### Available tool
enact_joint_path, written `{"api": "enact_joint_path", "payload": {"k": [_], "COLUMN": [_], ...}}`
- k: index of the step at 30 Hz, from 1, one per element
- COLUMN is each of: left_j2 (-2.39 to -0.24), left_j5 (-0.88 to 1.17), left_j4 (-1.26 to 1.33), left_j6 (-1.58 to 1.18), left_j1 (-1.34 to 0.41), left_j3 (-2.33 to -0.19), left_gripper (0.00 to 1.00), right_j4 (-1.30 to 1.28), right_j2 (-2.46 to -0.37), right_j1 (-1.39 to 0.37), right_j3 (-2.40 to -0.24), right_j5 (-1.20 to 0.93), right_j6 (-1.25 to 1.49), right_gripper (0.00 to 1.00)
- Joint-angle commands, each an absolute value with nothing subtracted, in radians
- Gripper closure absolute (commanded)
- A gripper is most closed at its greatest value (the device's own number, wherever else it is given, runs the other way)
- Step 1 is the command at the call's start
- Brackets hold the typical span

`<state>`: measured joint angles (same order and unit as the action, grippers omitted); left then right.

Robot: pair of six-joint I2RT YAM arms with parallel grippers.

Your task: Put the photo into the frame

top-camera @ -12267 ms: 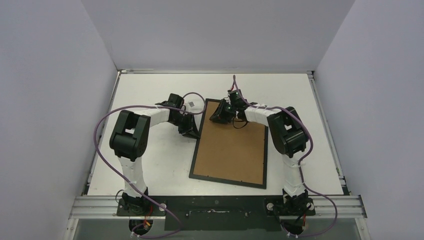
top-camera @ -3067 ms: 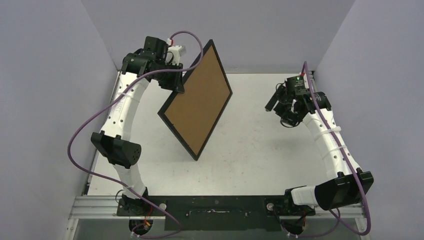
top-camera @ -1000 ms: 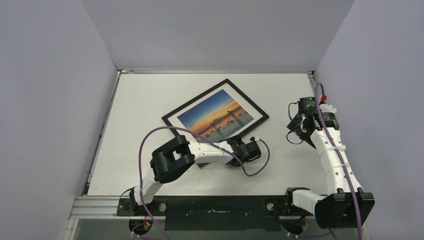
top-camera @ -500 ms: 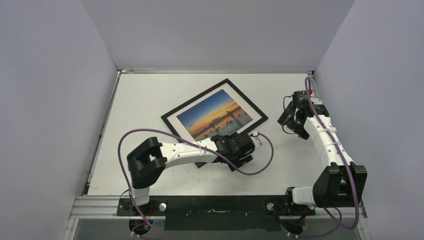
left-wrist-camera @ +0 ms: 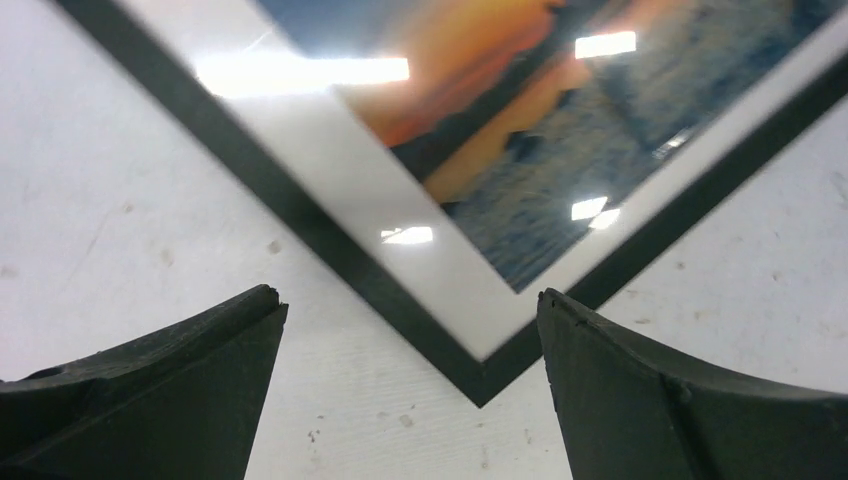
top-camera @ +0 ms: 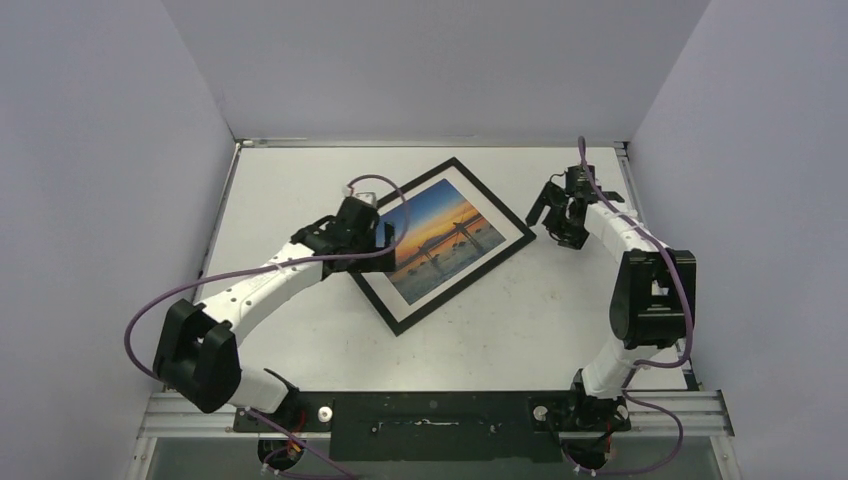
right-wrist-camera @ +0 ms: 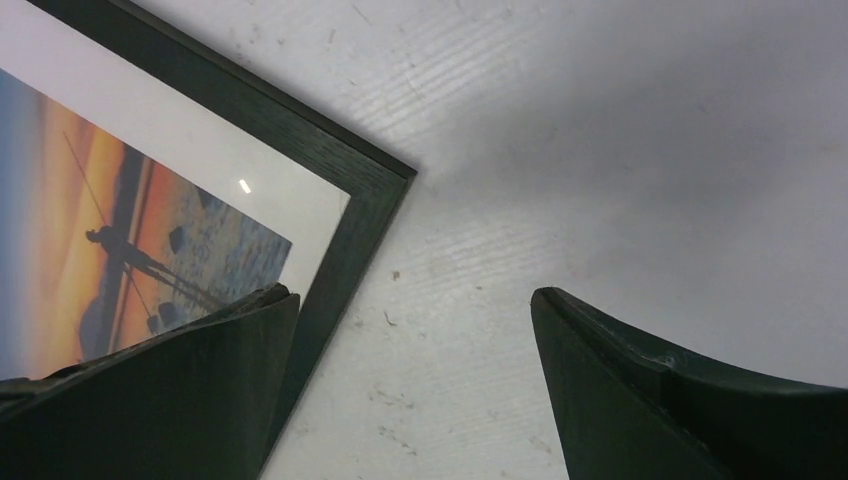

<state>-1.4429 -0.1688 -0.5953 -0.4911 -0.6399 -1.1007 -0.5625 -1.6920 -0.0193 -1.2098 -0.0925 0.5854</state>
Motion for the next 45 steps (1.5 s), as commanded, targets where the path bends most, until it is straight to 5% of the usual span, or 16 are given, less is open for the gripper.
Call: {"api": "enact_joint_path", "payload": {"k": [1, 11, 17, 23, 37, 45], "left_j2": [-1.358, -1.432, -1.560, -1.638, -1.776, -1.727], "left_j5": [-0.104, 0.163, 0.386, 0.398, 0.346, 0.159], "left_j4": [-0.638, -0.462, -0.347, -0.386, -0.424, -0.539], "left_j6": [-0.663, -0.694, -0.693, -0.667, -0.600, -0.529], "left_j1": [-0.492, -0.228, -0.174, -0.157, -0.153, -0.147], "left_j3": [-1.010, -0.886, -0.910, -0.976, -1.134, -1.202], "left_gripper": [0.03, 0.03, 0.07, 0.09, 0.09, 0.03], "right_j4": [-0.376, -0.347, -0.334, -0.296, -0.367, -0.569], "right_j2": [-1.752, -1.944, -1.968, -1.962, -1.460, -1.150], "right_j1": [-0.017, -0.021, -0.020, -0.035, -0.098, -0.090], "right_j3": [-1.279, -1.401, -1.399, -1.300, -0.884, -0.756], "right_j5": [-0.202, -0.319, -0.438, -0.518, -0.284, 0.087], "right_j6": [0.539, 0.430, 0.423, 0.486, 0.689, 0.868], "right_gripper": [0.09, 0.07, 0.08, 0.09, 0.15, 0.13]}}
